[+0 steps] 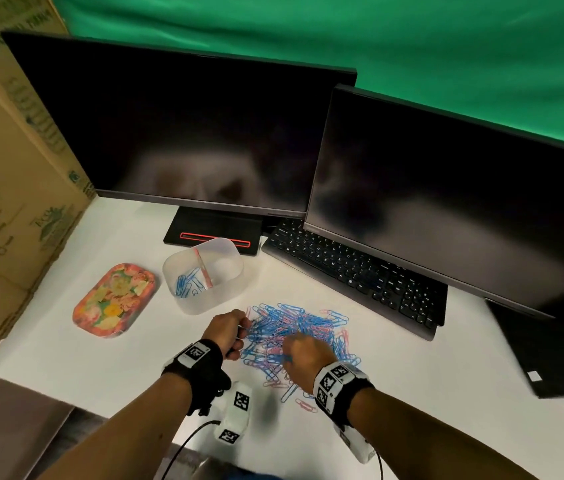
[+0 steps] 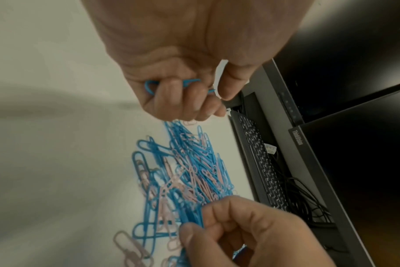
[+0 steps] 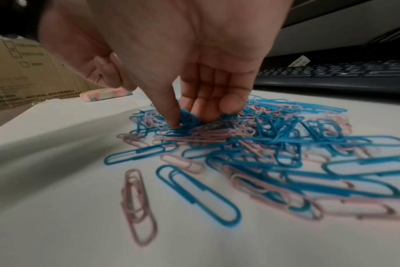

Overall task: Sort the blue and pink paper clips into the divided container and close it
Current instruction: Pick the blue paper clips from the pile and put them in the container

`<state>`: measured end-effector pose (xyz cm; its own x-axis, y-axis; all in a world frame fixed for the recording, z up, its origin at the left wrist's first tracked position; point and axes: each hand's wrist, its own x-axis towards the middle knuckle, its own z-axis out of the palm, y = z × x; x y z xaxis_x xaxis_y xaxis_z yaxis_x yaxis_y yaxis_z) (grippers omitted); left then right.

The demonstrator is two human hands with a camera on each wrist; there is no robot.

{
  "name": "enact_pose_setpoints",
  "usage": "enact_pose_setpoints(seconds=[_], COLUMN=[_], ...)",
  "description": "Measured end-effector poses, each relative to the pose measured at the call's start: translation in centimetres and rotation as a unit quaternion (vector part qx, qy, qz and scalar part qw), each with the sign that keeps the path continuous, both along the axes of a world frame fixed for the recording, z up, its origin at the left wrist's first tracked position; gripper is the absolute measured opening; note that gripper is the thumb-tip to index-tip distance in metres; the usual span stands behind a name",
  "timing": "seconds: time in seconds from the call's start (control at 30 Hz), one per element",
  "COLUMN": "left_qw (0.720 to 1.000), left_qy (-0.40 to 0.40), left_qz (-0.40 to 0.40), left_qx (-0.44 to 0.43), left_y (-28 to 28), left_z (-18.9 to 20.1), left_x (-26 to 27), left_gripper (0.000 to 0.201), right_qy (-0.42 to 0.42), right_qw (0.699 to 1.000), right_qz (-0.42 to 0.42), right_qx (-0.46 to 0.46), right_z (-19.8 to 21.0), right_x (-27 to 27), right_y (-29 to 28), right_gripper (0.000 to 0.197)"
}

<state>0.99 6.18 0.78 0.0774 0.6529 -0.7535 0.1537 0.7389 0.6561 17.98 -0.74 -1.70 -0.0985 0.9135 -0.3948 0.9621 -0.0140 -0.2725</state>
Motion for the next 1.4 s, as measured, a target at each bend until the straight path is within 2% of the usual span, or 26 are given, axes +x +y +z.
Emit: enact_pose_setpoints(seconds=[0.13, 0.27, 0.33, 0.4, 0.5, 0.6, 0.73, 0.9, 1.07, 1.2, 1.3, 1.4], left_qw=[1.0, 0.999, 0.999, 1.0, 0.99, 0.974, 0.962, 0.966, 0.977, 0.98, 0.976, 0.977], left_qy=[0.004, 0.01, 0.003, -0.022, -0.115, -0.181, -0.205, -0.128, -0.06, -0.002, 0.015, 0.037], left_qz=[-0.022, -0.046, -0.042, -0.014, 0.069, 0.132, 0.179, 0.22, 0.196, 0.16, 0.135, 0.037], left_qx=[0.004, 0.011, 0.009, -0.002, -0.03, -0.034, 0.0, 0.039, 0.062, 0.118, 0.168, 0.208], left_y=[-0.2, -0.3, -0.2, -0.1, 0.4, 1.7, 4.1, 7.3, 8.6, 9.3, 9.1, 7.6], left_z=[0.0, 0.1, 0.2, 0.5, 1.7, 3.6, 5.7, 7.0, 7.3, 7.3, 7.6, 7.5], left_x=[-0.2, 0.0, 0.1, -0.1, -0.7, -1.9, -4.8, -7.7, -8.5, -8.8, -8.6, -7.5], left_gripper=[0.026, 0.026, 0.026, 0.026, 0.027, 0.031, 0.033, 0.035, 0.035, 0.04, 0.031, 0.019], right_qy=[0.034, 0.096, 0.146, 0.194, 0.238, 0.307, 0.336, 0.314, 0.274, 0.266, 0.264, 0.266], right_qw=[0.999, 0.994, 0.985, 0.971, 0.957, 0.935, 0.928, 0.94, 0.957, 0.959, 0.954, 0.945], right_qz=[-0.008, -0.049, -0.091, -0.131, -0.163, -0.172, -0.157, -0.131, -0.079, -0.095, -0.139, -0.19], right_qx=[-0.003, -0.021, -0.03, -0.045, -0.041, -0.038, -0.027, -0.027, -0.051, -0.017, 0.003, 0.008], right_z=[-0.2, 0.3, 0.7, 1.5, 2.8, 4.9, 7.5, 9.3, 9.8, 9.9, 9.3, 8.5], right_x=[0.6, 1.7, 2.2, 2.3, 1.3, -1.0, -4.8, -9.6, -12.2, -10.6, -7.5, -4.0], right_y=[0.1, 0.3, 0.4, 1.0, 3.0, 5.4, 9.1, 13.1, 15.6, 15.1, 13.6, 11.4], right_gripper=[0.016, 0.031, 0.025, 0.025, 0.031, 0.02, 0.007, 0.011, 0.021, 0.023, 0.029, 0.022])
